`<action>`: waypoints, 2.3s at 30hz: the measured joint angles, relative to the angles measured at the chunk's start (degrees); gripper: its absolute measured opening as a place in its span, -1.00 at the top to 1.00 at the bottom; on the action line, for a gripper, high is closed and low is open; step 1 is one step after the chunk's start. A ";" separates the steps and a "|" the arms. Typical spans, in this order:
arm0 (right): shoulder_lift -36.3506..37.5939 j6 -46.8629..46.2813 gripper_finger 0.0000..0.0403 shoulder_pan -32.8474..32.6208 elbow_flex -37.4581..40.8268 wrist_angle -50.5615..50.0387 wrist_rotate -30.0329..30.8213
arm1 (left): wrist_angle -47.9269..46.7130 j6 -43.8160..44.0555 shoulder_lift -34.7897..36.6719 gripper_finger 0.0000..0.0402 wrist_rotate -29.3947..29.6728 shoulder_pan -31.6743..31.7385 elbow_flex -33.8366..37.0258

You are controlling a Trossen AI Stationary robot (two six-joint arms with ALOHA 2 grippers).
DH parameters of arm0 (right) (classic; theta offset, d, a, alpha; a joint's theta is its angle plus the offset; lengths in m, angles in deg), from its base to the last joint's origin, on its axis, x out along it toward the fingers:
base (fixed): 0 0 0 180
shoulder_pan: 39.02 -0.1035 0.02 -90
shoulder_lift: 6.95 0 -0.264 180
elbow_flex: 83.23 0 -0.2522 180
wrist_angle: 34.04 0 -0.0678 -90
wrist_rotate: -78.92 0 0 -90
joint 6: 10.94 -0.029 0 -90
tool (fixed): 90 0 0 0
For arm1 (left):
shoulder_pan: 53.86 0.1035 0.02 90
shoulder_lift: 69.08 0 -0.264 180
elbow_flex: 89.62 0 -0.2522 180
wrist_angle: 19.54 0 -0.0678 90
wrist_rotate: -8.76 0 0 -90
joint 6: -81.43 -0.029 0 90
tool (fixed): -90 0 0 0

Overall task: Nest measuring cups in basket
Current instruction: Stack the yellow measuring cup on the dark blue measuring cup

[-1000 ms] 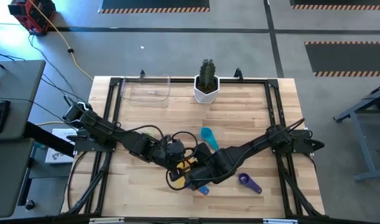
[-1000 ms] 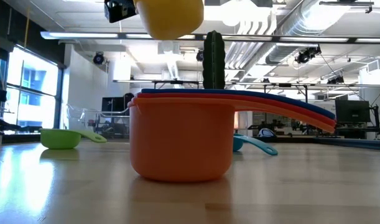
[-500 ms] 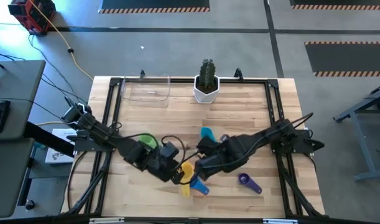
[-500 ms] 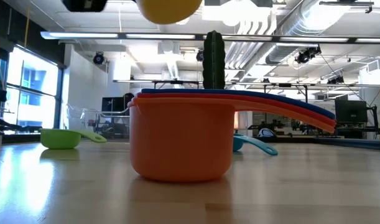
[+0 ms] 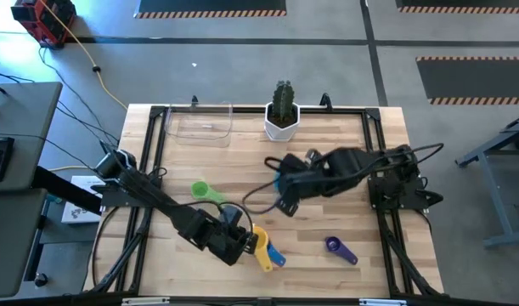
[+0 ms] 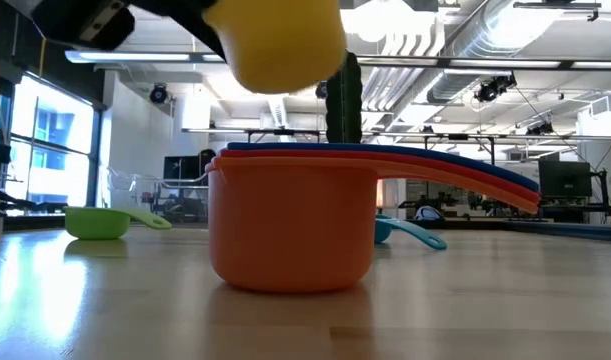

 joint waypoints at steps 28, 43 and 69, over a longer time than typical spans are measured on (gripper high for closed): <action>0.67 7.39 0.28 2.67 0.00 -0.03 -0.55 | 1.36 12.10 -5.25 0.94 -2.11 -0.60 0.01; 0.67 8.62 0.28 2.67 0.00 -0.03 -0.48 | 1.06 12.00 -5.25 0.77 -4.59 0.84 0.02; 0.67 -2.10 0.28 -0.65 0.23 0.00 -3.84 | -7.06 -7.57 1.19 0.61 -5.64 1.74 -0.01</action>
